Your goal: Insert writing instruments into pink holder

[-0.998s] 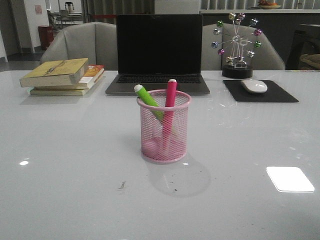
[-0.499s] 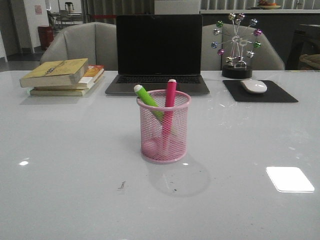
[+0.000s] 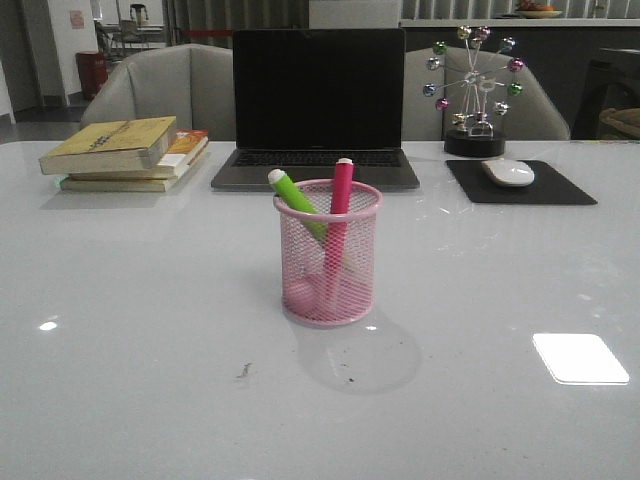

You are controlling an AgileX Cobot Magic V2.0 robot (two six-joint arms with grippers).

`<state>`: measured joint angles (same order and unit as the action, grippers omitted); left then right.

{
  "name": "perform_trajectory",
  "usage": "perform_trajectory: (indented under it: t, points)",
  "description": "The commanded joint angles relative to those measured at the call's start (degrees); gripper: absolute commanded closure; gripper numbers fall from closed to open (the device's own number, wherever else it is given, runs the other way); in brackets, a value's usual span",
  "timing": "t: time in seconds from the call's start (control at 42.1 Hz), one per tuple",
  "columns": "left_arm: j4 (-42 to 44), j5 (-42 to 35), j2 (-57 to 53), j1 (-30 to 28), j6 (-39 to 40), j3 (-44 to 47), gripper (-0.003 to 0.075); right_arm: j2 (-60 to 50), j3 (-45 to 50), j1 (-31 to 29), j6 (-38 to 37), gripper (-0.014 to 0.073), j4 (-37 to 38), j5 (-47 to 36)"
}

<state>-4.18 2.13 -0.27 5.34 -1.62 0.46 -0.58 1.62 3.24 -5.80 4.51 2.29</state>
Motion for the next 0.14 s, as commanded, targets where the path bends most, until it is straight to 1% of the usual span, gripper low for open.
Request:
perform_trajectory:
  t: [0.0, 0.119]
  points:
    - [-0.5, -4.8, -0.9, 0.0, 0.3, 0.1, 0.0622, -1.3, -0.7, -0.3, -0.2, 0.0565, -0.1, -4.4]
    - [-0.5, -4.8, -0.9, 0.0, 0.3, 0.1, 0.0622, -1.3, -0.7, -0.3, -0.2, 0.0565, -0.1, -4.4]
